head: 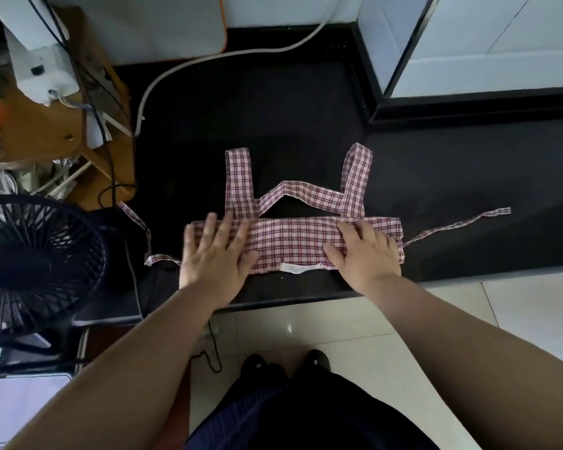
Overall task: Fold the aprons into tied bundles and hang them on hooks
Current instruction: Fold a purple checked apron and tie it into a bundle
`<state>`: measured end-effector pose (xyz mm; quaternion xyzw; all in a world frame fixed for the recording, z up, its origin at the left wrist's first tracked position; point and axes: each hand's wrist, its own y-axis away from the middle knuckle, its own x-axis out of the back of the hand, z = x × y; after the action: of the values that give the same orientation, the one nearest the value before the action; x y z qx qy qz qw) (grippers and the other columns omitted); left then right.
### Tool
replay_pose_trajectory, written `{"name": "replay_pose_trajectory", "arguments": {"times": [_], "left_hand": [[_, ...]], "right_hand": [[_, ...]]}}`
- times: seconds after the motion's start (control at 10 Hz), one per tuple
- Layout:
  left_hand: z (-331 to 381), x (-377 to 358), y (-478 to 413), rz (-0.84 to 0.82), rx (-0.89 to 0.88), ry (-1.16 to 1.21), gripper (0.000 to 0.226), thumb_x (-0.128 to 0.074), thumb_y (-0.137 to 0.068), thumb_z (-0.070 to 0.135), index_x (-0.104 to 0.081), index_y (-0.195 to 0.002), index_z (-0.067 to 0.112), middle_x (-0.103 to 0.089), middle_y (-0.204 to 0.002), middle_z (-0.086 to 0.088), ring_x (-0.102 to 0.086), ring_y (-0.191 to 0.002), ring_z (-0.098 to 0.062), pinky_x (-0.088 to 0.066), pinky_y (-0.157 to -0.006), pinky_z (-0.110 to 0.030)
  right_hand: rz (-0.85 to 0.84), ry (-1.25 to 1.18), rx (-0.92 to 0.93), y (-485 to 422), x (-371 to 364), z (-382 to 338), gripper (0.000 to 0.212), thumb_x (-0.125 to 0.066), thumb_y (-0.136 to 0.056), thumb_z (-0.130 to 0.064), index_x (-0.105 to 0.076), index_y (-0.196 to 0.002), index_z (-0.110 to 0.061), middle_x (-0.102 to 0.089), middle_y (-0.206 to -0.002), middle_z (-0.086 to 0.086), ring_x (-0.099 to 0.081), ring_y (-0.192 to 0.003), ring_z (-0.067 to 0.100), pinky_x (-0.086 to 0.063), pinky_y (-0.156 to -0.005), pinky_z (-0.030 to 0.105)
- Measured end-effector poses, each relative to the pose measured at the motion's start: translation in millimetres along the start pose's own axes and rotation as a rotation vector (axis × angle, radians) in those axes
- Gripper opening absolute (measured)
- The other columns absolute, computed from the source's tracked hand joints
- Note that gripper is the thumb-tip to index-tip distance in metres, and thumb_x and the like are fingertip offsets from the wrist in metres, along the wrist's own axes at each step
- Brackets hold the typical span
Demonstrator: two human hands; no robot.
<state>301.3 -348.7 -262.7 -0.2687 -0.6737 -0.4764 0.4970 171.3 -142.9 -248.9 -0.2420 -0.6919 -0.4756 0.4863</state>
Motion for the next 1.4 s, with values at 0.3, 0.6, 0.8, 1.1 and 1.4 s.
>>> {"name": "replay_pose_trajectory", "arguments": {"times": [0.3, 0.6, 0.8, 1.1, 1.4], "left_hand": [[24, 20, 19, 0.323, 1.238, 1.371, 0.098, -0.067, -0.081, 0.054, -0.014, -0.148, 0.006, -0.021, -0.149, -0.016, -0.032, -0.13, -0.035, -0.035, -0.104, -0.044], [39, 23, 10, 0.438, 0.763, 1.247, 0.062, -0.075, -0.075, 0.013, -0.041, -0.127, 0.01, -0.058, -0.112, -0.005, -0.059, -0.102, -0.022, -0.049, -0.077, -0.03], [41, 2, 12, 0.435, -0.089, 0.452, 0.07, -0.072, -0.069, -0.01, -0.051, -0.135, 0.001, -0.055, -0.13, -0.021, -0.054, -0.113, -0.044, -0.05, -0.09, -0.051], [42, 12, 9, 0.027, -0.212, -0.001, 0.068, -0.022, -0.102, 0.044, 0.006, -0.153, 0.009, 0.011, -0.161, -0.006, 0.013, -0.148, -0.019, 0.003, -0.12, -0.033], [37, 12, 14, 0.019, -0.269, 0.044, 0.062, -0.022, -0.105, 0.033, 0.026, -0.144, 0.025, 0.02, -0.159, -0.006, 0.018, -0.146, -0.021, 0.001, -0.119, -0.035]], "right_hand": [[0.012, -0.119, 0.353, -3, 4, -22, 0.052, -0.047, -0.094, -0.024, -0.036, -0.144, -0.037, -0.041, -0.127, 0.004, -0.043, -0.119, 0.024, -0.037, -0.101, 0.033], [-0.016, -0.184, 0.34, -8, -4, -17, 0.05, -0.05, -0.094, -0.021, -0.041, -0.142, -0.033, -0.04, -0.126, 0.003, -0.043, -0.116, 0.022, -0.037, -0.102, 0.034], [-0.053, -0.284, 0.348, -9, -2, -14, 0.048, -0.052, -0.094, -0.016, -0.045, -0.14, -0.028, -0.041, -0.13, 0.004, -0.042, -0.121, 0.02, -0.033, -0.102, 0.024], [0.42, -0.819, -0.655, 34, -7, -3, 0.087, -0.075, -0.076, -0.037, -0.026, -0.142, -0.008, -0.037, -0.139, 0.015, -0.041, -0.125, 0.032, -0.036, -0.104, 0.045], [0.168, -1.732, -0.935, 13, 17, 4, 0.025, -0.078, -0.073, -0.01, -0.064, -0.094, -0.009, -0.069, -0.095, 0.003, -0.066, -0.085, 0.019, -0.047, -0.057, 0.024]]}}
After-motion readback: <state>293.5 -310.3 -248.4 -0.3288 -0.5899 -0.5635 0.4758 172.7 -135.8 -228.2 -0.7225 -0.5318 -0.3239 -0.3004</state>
